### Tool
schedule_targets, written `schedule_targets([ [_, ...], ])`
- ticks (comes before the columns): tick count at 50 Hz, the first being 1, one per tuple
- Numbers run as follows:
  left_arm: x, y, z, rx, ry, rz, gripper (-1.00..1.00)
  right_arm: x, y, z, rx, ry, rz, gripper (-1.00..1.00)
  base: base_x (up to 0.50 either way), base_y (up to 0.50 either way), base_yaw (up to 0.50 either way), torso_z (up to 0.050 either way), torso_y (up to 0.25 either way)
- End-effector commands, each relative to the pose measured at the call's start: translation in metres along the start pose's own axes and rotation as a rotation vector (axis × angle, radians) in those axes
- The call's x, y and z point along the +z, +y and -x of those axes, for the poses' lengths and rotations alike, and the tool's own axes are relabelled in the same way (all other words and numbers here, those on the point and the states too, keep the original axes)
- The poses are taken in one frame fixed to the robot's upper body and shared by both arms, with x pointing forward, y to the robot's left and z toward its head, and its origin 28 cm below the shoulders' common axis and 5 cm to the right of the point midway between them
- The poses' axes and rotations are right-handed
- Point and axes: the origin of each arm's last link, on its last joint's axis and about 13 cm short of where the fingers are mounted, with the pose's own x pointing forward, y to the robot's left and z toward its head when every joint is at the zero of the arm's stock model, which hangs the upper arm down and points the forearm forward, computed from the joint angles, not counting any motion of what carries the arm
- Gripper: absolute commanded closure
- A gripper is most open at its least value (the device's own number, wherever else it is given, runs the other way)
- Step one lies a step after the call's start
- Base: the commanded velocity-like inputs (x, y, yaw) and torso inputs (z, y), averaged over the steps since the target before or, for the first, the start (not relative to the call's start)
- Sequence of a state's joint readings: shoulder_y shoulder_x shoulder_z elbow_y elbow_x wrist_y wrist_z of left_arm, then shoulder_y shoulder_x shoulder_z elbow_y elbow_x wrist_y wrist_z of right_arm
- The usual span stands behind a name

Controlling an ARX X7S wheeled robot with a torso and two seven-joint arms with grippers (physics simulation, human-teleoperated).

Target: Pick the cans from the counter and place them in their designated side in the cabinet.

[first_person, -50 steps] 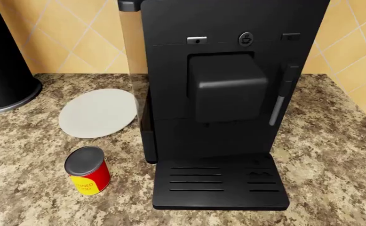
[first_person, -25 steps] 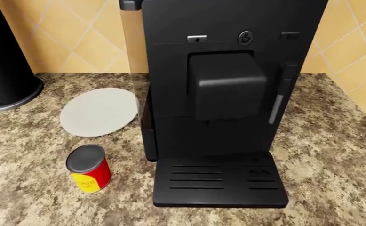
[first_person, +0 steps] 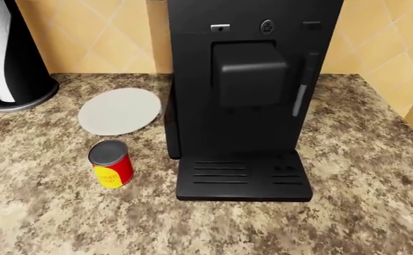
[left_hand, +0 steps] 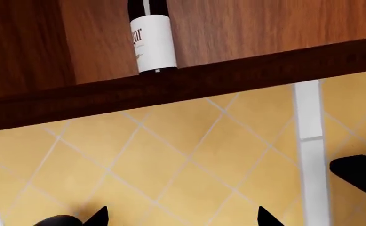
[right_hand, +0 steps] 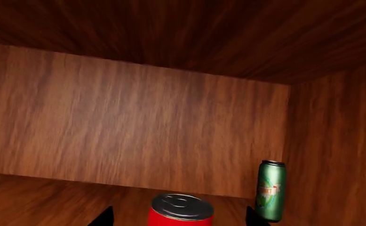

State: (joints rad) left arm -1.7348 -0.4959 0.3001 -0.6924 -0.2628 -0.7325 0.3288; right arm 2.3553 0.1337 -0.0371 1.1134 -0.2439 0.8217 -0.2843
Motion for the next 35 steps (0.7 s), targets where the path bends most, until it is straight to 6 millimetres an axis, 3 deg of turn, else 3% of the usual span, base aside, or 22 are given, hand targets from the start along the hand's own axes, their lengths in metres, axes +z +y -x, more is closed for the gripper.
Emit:
schedule_targets([
  [1,0.001,0.002,0.0,0.022,0.005,-0.006,-1.0,0.001,0.0,0.0,0.0,-0.002,0.0,-1.0,-0.4,0.0,0.0,0.0,0.0],
  [23,0.003,0.001,0.001,0.017,-0.001,0.004,-1.0,0.001,0.0,0.0,0.0,-0.002,0.0,-1.0,-0.4,0.0,0.0,0.0,0.0],
  [34,-0.008,-0.009,0.001,0.008,-0.013,0.035,-1.0,0.001,0.0,0.0,0.0,-0.002,0.0,-1.0,-0.38,0.0,0.0,0.0,0.0],
  [35,-0.01,-0.011,0.001,0.005,-0.014,0.039,-1.0,0.0,-0.019,0.01,-0.049,0.053,0.001,-1.0,-0.34,0.0,0.0,0.0,0.0],
])
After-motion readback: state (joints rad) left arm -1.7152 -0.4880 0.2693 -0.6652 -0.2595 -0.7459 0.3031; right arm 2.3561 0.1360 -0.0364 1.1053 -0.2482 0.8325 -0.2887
